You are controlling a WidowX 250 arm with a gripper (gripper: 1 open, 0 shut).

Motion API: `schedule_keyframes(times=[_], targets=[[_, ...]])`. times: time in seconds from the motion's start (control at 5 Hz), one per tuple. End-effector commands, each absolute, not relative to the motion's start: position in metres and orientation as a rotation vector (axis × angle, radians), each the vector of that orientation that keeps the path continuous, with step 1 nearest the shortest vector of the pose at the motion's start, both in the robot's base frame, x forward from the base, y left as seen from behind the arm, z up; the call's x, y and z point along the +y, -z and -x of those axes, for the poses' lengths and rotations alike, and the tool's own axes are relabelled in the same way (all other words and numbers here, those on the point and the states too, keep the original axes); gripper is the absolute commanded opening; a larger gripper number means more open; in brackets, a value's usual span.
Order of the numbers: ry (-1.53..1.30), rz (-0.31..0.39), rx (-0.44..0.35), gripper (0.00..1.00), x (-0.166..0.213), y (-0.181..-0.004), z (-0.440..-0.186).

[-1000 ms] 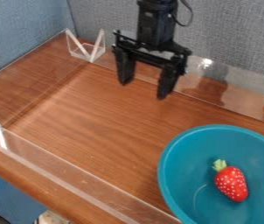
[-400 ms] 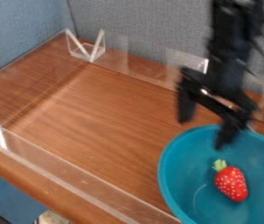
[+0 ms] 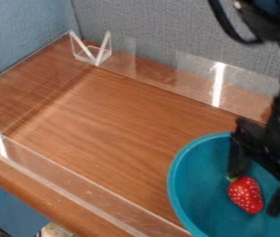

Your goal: Remove the strawberry from inside the blue bowl and put it on the table

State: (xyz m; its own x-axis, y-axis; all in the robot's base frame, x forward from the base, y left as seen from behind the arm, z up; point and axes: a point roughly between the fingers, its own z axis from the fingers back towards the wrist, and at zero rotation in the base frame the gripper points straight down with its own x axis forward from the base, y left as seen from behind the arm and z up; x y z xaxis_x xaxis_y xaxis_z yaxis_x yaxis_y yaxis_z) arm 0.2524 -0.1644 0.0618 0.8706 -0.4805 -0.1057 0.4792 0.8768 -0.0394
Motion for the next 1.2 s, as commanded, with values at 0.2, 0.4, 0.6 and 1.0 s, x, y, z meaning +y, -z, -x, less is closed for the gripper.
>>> schedule_keyframes(times=[0.2, 0.4, 0.6, 1.0], targets=[[0.5, 0.008, 0.086, 0.0, -0.177, -0.05, -0.258], [0.523, -0.006, 0.077, 0.0, -0.174, -0.055, -0.253], [0.546, -0.021, 0.067, 0.0, -0.171, -0.061, -0.248], [0.635, -0.052, 0.044, 0.0, -0.17, -0.068, -0.241]])
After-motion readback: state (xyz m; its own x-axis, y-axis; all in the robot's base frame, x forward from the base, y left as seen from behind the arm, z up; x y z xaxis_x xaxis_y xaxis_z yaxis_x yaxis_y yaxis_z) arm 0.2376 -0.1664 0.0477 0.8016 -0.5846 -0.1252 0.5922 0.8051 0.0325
